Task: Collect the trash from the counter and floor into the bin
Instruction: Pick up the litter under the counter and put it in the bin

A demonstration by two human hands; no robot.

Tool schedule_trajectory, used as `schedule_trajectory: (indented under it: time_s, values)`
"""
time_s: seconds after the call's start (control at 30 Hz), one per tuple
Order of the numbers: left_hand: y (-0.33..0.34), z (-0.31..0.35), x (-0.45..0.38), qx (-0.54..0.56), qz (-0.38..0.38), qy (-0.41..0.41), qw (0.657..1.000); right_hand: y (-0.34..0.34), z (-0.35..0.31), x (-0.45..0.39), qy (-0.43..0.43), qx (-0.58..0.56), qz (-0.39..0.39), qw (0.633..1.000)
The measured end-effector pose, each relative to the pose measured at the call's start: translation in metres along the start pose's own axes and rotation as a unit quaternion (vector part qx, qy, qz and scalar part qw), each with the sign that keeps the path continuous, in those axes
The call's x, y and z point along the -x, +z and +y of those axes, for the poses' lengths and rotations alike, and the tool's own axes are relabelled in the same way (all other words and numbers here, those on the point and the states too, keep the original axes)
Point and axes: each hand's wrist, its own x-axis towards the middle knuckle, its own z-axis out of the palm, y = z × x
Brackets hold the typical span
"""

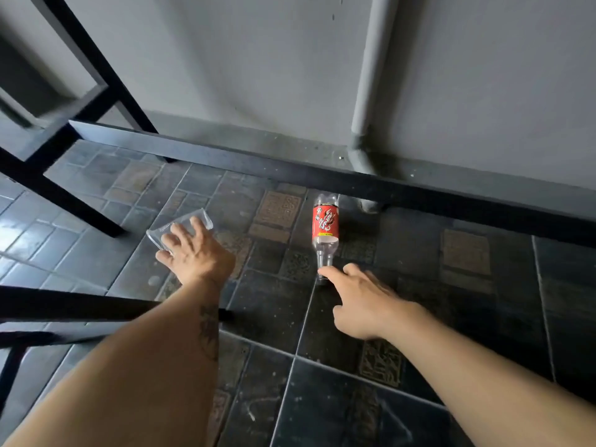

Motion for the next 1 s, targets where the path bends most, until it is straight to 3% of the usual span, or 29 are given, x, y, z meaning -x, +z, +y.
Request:
schedule_trajectory:
  time_s: [0.2,0.43,0.63,0.8,0.87,1.0]
  values:
    - [0.006,-0.007,-0.033,-0.062,-0.050,-0.051,0.996,0.006,-0.006,-0.019,0.028,0.031,-0.021,0.999]
    - [-0.015,0.009,-0.075,-0.013,-0.054,-0.057,0.997,0.007,-0.016,-0.029,0.036,0.109,-0.042,0.992]
    - [-0.021,-0.009,-0.143,-0.057,-0.068,0.028,0.996,0.000,0.003,-0.017,0.058,0.062,-0.086,0.993]
    - [-0.013,-0.010,-0.162,0.002,-0.125,0.117,0.985,-0.001,0.001,-0.031,0.062,0.065,-0.103,0.991]
    - [-0.009,-0.005,-0.159,-0.002,-0.107,0.115,0.988,0.000,0.002,-0.034,0.069,0.068,-0.106,0.990]
    - [-0.018,0.011,-0.161,0.029,0.030,0.090,0.995,0.003,0.005,-0.040,0.060,0.072,-0.088,0.992]
